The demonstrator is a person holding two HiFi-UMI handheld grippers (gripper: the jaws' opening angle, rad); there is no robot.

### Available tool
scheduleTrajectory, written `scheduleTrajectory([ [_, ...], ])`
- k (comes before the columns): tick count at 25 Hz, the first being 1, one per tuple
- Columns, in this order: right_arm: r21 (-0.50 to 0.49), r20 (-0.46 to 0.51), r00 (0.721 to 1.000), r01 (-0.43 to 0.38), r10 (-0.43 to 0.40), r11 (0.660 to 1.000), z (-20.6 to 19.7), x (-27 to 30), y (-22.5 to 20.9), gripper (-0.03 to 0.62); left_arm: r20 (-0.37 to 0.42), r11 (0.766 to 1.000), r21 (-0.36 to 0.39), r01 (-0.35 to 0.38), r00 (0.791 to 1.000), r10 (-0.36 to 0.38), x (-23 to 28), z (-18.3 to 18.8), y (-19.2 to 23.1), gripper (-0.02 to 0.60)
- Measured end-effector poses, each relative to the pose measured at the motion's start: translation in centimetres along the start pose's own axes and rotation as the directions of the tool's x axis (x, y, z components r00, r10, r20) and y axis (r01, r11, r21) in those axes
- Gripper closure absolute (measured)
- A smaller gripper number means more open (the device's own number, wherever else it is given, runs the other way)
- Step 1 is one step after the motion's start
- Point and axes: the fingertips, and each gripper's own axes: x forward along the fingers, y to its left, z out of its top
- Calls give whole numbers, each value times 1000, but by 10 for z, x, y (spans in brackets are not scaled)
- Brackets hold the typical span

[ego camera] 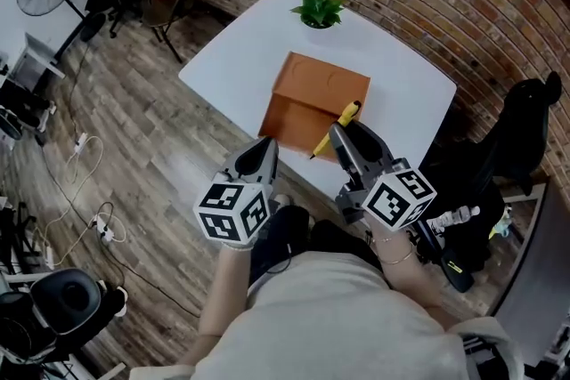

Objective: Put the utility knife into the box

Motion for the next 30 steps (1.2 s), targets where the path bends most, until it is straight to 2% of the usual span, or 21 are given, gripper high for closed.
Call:
scheduleTrajectory([
  [8, -32, 5, 997, 83, -82, 996, 5, 25, -16, 484, -49, 994, 21, 112, 993, -111, 40, 17, 12, 575],
  [12, -81, -16, 990, 137, -138, 987, 8, 41, -29, 483, -68, 991, 10, 136, 988, -135, 54, 22, 27, 575],
  [17, -165, -64, 980, 178, -190, 970, 1, 58, -47, 484, -123, 986, -12, 163, 979, -164, 71, 12, 45, 575],
  [21, -208, -125, 969, 185, -214, 960, -10, 69, -60, 484, -212, 981, -12, 196, 958, -194, 83, -9, 54, 575],
  [24, -228, -174, 958, 186, -228, 956, -19, 76, -71, 484, -240, 978, -37, 204, 948, -207, 94, -19, 60, 575],
  [27, -272, -242, 943, 159, -227, 949, -34, 83, -79, 484, -264, 975, -25, 220, 939, -218, 103, -25, 65, 575],
  [30, -335, -332, 915, 111, -227, 936, -56, 85, -85, 482, -283, 974, -20, 227, 933, -223, 109, -30, 70, 575],
])
